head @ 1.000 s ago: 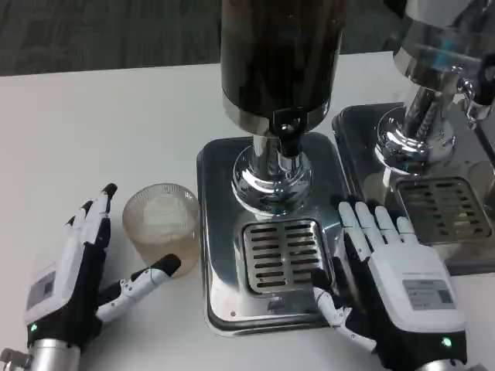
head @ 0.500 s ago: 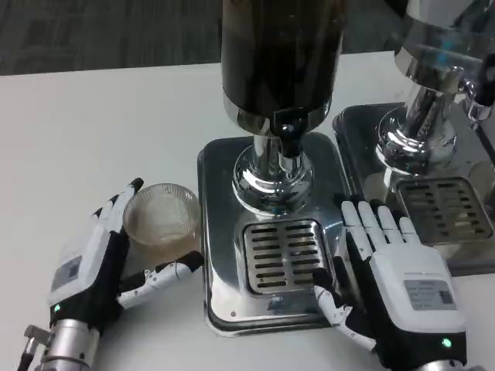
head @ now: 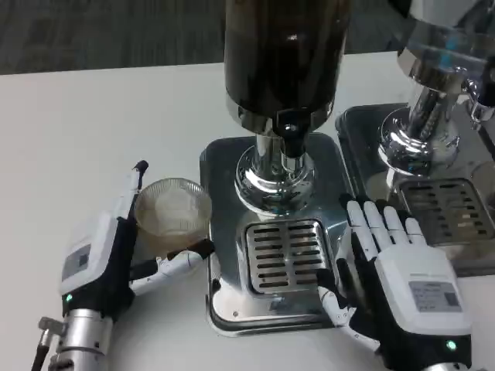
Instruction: Grasp the cup under the faucet to collect the drink, then remove the cup.
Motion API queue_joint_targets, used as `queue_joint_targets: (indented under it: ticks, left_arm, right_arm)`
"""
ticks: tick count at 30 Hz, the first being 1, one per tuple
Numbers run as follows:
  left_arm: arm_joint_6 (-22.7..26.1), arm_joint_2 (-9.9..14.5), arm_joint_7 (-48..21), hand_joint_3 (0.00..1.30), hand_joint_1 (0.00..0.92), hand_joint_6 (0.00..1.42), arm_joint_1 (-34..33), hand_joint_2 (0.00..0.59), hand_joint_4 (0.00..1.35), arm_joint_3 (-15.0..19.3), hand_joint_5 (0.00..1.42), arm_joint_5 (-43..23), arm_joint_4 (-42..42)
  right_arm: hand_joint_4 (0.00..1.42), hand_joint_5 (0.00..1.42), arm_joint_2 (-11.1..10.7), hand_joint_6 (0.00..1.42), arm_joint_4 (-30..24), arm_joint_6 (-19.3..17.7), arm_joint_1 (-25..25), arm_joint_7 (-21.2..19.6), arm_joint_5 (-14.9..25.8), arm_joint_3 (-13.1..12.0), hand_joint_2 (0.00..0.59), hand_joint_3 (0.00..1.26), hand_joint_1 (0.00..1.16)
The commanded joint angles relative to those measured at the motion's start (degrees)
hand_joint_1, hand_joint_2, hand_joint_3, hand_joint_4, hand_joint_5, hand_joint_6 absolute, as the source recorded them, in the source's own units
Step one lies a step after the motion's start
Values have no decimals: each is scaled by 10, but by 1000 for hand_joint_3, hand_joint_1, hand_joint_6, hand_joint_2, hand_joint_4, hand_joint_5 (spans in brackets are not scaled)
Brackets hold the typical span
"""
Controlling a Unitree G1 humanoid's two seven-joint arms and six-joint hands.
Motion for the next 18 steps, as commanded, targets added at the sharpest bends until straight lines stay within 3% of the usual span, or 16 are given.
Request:
queue_joint_targets:
  ticks: [1,4,8,18]
  left_arm:
    - [7,-10,3,131,351,728,3,70,253,-20,603,15,11]
    - [10,-12,20,255,402,871,5,93,412,-26,734,20,7]
    - [14,-11,40,329,416,939,7,95,505,-32,797,25,4]
    - [9,-9,72,386,399,953,10,99,541,-40,827,28,2]
  right_arm:
    - [0,0,-1,0,-5,0,3,-2,1,-2,457,0,308]
    - [0,0,-1,0,-3,-1,0,0,4,-2,457,0,309]
    - [0,0,-2,0,0,-2,-2,0,6,-2,457,0,311]
    - [0,0,-3,2,1,-2,-4,1,7,-2,457,0,313]
